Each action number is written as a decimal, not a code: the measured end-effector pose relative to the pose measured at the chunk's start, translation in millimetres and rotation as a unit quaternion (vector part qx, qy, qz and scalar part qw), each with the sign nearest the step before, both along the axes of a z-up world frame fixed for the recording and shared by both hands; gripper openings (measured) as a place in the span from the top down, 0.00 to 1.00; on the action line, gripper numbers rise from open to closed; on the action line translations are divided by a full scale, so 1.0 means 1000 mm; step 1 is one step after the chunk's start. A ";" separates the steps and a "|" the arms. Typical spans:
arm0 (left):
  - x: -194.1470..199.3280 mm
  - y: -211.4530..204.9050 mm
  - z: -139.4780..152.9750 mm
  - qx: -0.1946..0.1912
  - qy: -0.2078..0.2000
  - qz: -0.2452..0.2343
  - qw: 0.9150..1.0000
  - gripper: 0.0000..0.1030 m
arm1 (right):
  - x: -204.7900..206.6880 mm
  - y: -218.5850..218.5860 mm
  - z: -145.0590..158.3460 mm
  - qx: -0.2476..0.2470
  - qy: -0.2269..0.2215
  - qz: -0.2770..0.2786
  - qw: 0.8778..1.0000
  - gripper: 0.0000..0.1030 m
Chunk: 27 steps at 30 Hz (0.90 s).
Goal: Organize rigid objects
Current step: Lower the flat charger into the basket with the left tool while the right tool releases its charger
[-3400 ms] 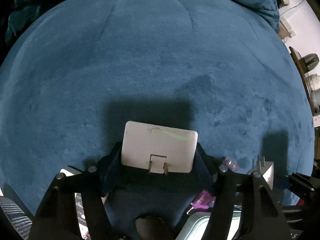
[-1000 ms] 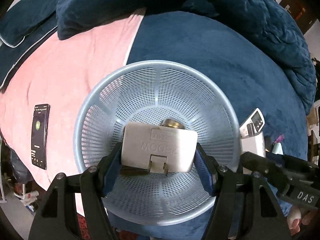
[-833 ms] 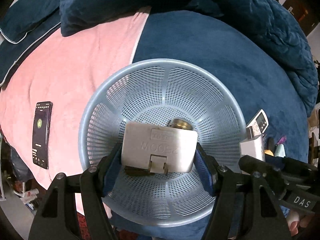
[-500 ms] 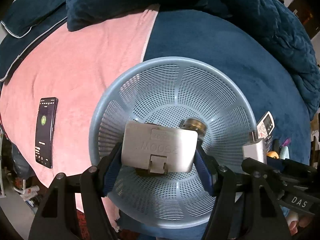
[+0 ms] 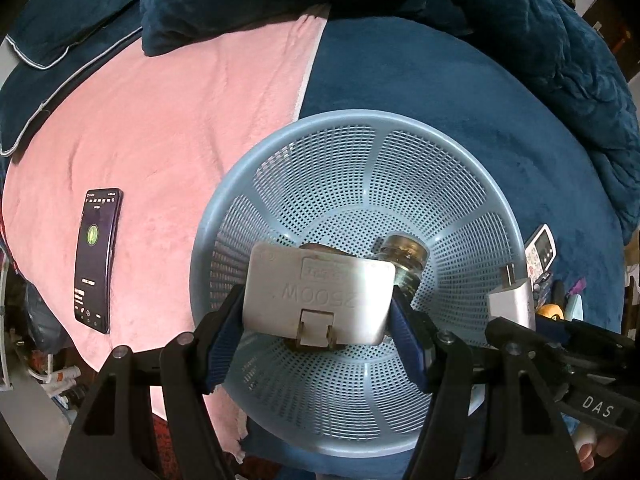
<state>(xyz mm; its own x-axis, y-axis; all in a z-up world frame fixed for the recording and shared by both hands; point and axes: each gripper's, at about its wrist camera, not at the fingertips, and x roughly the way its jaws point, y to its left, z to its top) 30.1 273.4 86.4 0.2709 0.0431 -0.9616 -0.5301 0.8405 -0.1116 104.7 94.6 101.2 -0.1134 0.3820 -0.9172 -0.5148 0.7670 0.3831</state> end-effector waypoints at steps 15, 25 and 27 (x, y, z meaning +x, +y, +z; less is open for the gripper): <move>-0.002 0.001 0.000 0.001 0.004 0.002 1.000 0.32 | 0.002 -0.001 0.001 -0.001 0.001 -0.001 1.000 0.59; -0.002 0.001 0.000 0.000 0.004 0.001 1.000 0.34 | 0.003 -0.003 0.001 -0.001 0.002 -0.001 1.000 0.58; -0.002 0.002 0.001 0.001 0.002 0.001 1.000 0.34 | 0.003 -0.003 0.001 -0.001 0.002 -0.002 1.000 0.58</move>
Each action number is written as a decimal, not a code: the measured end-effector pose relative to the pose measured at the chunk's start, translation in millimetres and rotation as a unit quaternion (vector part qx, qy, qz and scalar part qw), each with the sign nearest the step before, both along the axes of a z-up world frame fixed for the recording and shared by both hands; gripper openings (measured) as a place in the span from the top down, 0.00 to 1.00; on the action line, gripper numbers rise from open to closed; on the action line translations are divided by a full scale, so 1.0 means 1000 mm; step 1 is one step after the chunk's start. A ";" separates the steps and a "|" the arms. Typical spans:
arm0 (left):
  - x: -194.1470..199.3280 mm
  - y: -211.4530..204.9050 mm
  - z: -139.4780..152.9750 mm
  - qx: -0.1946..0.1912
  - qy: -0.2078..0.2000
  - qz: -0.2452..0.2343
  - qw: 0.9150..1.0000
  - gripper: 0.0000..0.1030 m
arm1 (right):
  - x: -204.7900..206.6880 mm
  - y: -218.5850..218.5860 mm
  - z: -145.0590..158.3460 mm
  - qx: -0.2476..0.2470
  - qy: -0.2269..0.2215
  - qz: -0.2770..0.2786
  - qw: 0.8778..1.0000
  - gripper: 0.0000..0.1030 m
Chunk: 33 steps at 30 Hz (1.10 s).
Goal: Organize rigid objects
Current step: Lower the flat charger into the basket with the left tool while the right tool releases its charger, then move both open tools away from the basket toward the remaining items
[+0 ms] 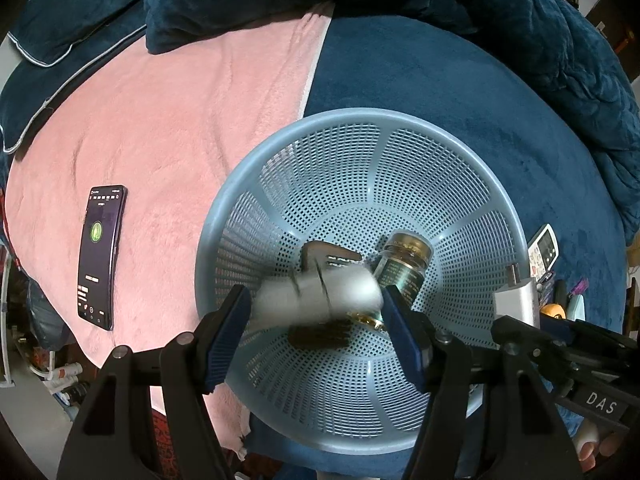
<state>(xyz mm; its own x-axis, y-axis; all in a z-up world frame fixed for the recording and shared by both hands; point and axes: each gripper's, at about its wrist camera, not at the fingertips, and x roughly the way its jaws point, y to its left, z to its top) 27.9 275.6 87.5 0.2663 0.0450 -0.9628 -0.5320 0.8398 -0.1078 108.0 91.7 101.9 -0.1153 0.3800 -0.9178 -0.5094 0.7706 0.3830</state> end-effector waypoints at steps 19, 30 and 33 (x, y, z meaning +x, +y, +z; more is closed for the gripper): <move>0.000 0.005 -0.005 -0.011 0.012 0.012 1.000 0.22 | 0.004 -0.008 0.007 0.016 0.004 -0.024 1.000 0.13; 0.000 0.004 -0.002 -0.004 0.003 0.007 1.000 0.07 | 0.003 -0.008 0.009 0.010 -0.012 -0.023 1.000 0.00; 0.001 0.004 -0.001 -0.005 0.002 0.007 1.000 0.06 | 0.003 -0.008 0.009 0.009 -0.011 -0.022 1.000 0.00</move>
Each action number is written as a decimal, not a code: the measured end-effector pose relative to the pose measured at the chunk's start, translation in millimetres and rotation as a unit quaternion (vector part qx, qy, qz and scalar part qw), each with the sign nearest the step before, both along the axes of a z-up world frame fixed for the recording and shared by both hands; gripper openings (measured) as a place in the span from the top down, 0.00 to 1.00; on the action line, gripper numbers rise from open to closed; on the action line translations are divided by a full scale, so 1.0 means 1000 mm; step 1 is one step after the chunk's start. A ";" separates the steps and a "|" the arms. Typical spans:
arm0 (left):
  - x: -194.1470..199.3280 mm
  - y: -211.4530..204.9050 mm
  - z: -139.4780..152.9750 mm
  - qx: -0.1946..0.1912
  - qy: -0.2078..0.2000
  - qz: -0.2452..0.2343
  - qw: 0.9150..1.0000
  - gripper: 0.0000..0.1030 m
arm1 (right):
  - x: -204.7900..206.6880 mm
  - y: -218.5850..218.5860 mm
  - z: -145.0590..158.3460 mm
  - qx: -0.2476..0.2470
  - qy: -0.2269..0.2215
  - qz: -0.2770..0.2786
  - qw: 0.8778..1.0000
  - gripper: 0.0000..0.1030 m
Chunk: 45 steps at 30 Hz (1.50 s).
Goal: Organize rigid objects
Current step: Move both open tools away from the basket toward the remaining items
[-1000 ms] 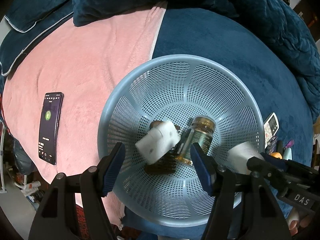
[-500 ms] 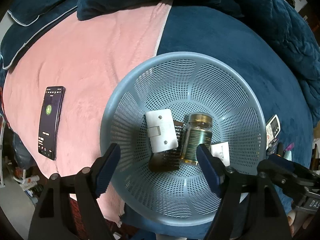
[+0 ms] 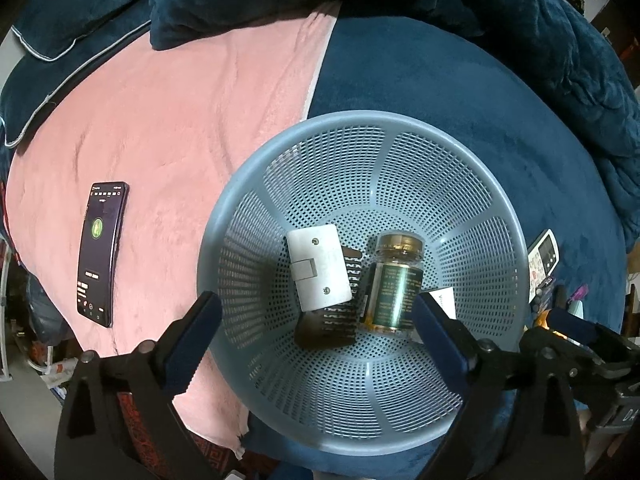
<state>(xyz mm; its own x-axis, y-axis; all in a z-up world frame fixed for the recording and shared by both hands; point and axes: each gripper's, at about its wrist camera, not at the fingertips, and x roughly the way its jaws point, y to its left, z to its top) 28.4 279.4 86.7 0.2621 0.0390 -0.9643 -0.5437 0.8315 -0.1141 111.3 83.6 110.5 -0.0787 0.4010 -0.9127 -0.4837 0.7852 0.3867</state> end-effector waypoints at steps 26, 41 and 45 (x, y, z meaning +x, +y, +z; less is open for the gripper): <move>0.007 -0.018 0.006 0.007 0.002 -0.005 1.000 0.01 | 0.002 -0.020 0.005 0.000 -0.002 -0.006 1.000 0.00; 0.025 -0.046 0.009 0.004 0.005 -0.033 0.999 0.01 | 0.013 -0.048 0.008 0.000 -0.003 -0.027 1.000 0.00; 0.031 -0.056 0.011 0.005 0.005 -0.044 0.999 0.01 | 0.015 -0.055 0.009 0.000 -0.003 -0.034 0.999 0.00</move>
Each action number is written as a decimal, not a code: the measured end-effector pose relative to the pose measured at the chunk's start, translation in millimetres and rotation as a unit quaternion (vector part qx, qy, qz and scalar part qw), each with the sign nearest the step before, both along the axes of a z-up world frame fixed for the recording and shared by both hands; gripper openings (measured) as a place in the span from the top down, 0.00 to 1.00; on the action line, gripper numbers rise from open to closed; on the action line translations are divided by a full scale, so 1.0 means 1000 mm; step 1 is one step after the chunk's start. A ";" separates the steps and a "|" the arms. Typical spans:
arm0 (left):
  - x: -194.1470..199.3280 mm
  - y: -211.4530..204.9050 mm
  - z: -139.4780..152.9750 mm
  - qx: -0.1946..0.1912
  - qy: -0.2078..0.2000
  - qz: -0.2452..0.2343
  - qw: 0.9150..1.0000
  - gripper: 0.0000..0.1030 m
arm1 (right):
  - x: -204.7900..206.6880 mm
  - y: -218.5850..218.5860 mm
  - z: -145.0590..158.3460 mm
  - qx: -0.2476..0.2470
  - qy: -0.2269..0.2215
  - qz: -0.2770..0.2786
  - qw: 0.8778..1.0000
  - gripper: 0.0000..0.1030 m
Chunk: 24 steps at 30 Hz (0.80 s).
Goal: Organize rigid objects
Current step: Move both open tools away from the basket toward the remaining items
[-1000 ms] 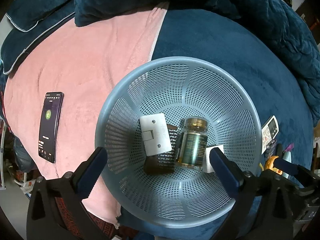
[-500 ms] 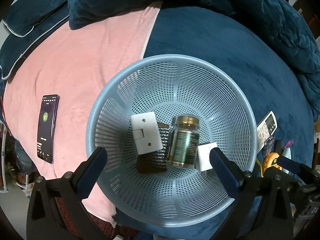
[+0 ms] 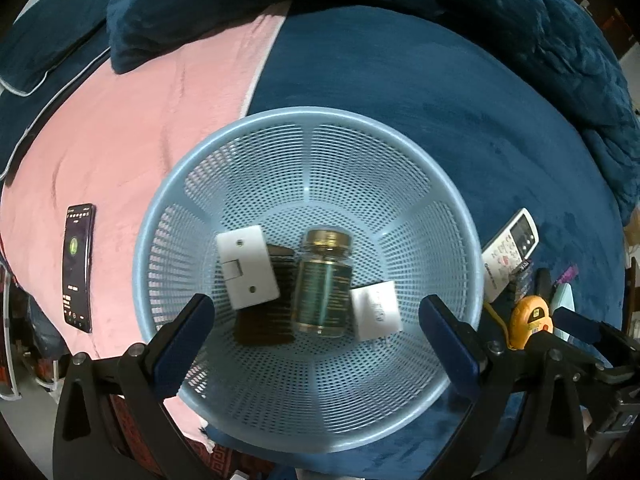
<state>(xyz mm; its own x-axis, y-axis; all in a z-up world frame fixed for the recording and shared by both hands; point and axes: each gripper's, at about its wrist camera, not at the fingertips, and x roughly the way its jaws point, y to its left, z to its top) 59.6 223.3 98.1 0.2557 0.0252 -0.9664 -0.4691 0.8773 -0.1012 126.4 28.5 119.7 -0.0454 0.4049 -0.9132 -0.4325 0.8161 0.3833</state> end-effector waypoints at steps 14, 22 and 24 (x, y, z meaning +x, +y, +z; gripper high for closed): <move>0.022 -0.040 0.001 0.002 0.001 -0.037 0.999 0.01 | 0.011 -0.040 0.002 0.000 -0.002 -0.031 1.000 0.00; 0.036 -0.066 0.004 0.004 -0.001 -0.064 0.998 0.01 | 0.021 -0.067 0.002 -0.003 -0.001 -0.048 0.999 0.00; 0.040 -0.074 0.004 0.007 -0.001 -0.073 0.997 0.01 | 0.024 -0.073 0.001 -0.005 0.000 -0.054 0.999 0.00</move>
<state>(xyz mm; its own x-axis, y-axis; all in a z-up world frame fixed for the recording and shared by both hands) 99.5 149.0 101.8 0.2595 0.0017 -0.9657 -0.3369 0.9373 -0.0889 150.3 -44.7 120.7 -0.0027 0.3992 -0.9169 -0.3420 0.8612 0.3760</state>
